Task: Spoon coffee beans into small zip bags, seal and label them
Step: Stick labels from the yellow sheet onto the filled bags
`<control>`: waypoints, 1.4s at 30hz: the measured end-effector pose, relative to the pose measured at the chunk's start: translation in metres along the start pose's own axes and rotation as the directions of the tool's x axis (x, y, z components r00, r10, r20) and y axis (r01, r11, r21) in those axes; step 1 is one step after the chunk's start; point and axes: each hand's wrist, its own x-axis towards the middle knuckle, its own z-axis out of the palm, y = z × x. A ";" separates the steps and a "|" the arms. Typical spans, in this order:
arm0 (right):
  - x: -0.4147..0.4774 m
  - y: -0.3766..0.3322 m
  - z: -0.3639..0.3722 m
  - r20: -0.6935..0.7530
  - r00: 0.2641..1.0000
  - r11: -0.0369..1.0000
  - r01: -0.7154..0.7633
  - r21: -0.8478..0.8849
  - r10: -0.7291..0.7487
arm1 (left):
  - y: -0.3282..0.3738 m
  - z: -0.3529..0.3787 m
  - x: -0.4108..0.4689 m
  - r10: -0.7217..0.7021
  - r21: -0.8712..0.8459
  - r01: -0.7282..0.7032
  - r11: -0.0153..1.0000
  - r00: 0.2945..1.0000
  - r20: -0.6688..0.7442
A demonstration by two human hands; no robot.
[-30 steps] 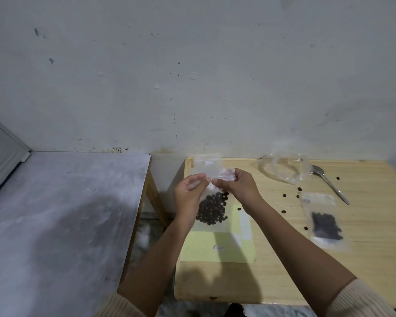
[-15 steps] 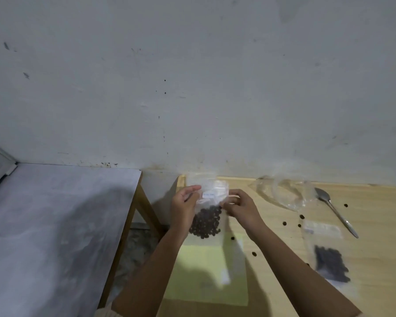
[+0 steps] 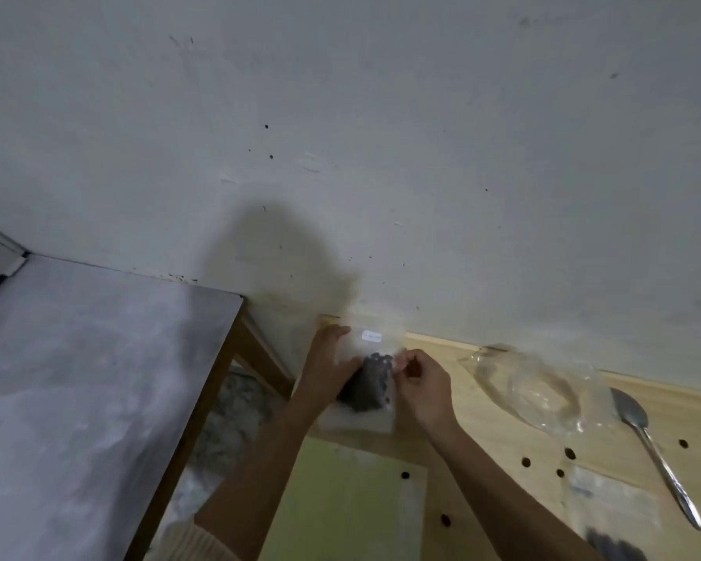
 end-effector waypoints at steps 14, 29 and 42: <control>-0.018 0.000 -0.015 0.082 0.986 0.975 0.157 -0.154 -0.146 | 0.013 0.003 -0.020 0.136 0.275 -0.105 0.956 0.986 -0.097; -0.181 0.132 -0.196 -0.438 0.845 0.840 -0.457 -0.293 0.307 | 0.090 0.193 -0.177 0.313 0.344 -0.562 0.752 0.765 0.563; -0.197 0.167 -0.195 -0.416 0.849 0.892 -0.422 -0.163 0.326 | 0.087 0.247 -0.192 0.289 0.222 -0.503 0.835 0.744 0.602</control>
